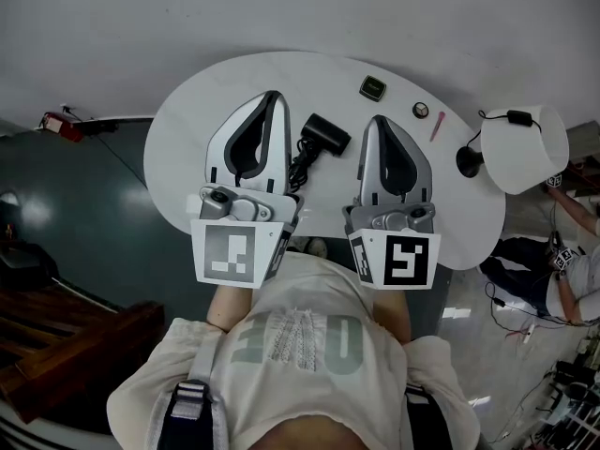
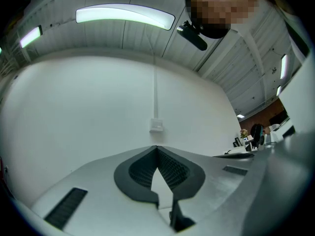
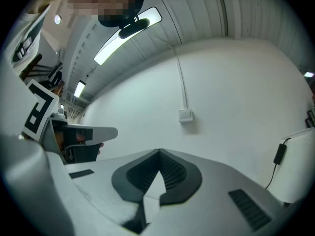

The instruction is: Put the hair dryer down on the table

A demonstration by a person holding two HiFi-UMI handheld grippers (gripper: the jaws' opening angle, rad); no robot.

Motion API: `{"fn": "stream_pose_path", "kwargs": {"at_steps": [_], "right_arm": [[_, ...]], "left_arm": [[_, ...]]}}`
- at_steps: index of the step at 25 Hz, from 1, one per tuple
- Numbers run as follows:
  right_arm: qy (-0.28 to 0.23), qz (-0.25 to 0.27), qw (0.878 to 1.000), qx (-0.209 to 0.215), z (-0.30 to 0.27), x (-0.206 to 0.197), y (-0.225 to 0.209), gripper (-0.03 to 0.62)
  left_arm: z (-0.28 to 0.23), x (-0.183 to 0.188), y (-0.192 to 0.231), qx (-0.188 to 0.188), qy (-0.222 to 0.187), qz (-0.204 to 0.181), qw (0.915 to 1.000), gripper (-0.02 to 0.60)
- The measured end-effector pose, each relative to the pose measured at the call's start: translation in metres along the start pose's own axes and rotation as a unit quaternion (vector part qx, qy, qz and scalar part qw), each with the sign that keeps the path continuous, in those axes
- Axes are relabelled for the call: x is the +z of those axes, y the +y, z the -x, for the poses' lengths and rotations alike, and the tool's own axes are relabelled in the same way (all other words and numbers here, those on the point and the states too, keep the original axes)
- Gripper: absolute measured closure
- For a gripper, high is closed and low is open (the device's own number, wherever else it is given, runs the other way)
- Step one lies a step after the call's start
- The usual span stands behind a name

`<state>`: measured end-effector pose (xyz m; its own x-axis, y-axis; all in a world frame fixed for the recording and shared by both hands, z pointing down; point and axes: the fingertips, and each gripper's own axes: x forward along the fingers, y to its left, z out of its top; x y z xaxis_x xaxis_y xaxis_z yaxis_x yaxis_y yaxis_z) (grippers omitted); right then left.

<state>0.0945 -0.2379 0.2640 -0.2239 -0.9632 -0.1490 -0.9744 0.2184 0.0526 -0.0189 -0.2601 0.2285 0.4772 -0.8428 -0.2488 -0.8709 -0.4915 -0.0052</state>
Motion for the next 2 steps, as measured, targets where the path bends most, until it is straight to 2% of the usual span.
{"fn": "stream_pose_path", "kwargs": {"at_steps": [2], "right_arm": [[0.001, -0.001, 1.0, -0.002, 0.0008, -0.0002, -0.0016, 0.591]], "left_arm": [[0.0004, 0.0, -0.0024, -0.004, 0.0, 0.005, 1.0, 0.575]]}}
